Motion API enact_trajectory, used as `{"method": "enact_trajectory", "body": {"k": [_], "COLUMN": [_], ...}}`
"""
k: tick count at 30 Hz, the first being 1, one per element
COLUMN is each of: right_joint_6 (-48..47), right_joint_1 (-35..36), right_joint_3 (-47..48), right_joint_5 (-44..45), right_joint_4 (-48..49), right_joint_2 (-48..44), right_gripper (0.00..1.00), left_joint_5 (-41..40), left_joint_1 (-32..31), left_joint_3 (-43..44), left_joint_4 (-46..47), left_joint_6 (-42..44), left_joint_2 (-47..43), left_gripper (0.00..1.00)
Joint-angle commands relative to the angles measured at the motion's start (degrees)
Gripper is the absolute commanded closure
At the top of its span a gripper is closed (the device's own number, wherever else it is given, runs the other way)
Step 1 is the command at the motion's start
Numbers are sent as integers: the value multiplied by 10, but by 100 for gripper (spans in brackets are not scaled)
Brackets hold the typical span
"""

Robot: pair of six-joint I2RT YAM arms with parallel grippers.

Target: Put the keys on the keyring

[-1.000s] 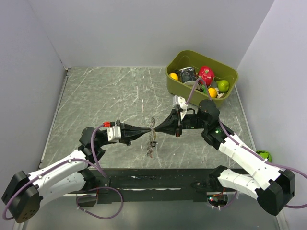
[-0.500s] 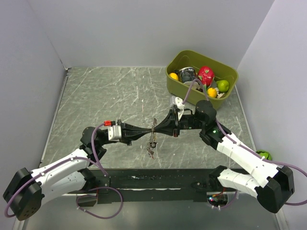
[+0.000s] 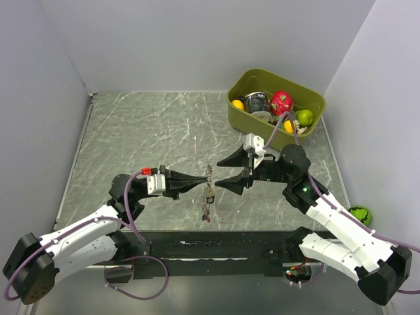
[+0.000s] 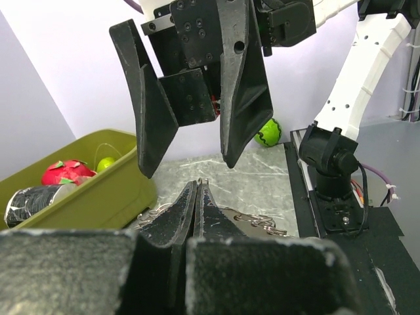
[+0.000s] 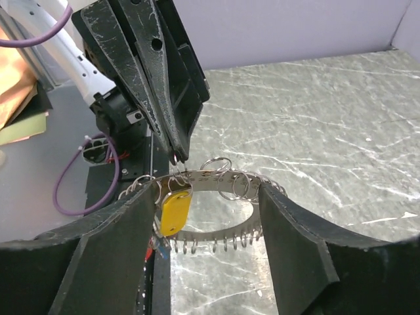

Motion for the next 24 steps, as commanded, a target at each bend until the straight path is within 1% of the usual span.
{"method": "enact_trajectory", "body": {"k": [1,4,11,20,24], "right_joint_6": [-4,12,14,4,6], "right_joint_1": [3,4,17,43,46], "right_joint_3": [10,5,12,17,22], "right_joint_5": [-24,-41,-59,-43,-34], "right_joint_4": [25,45,54,44,42], "right_joint_2": [0,4,19,35,39], "right_gripper": [29,32,52,56,67], "left_joint_5": [7,6,2,3,9], "left_joint_1": [-2,-2,-1,-1,-1], "left_joint_3": [22,21,18,21,22], "left_joint_4": [30,32,40,43,48], "left_joint_6": [9,9,7,5,-2], "left_joint_2": [-6,-5,0,-3,1], "left_gripper": [99,99,99,99,99]}}
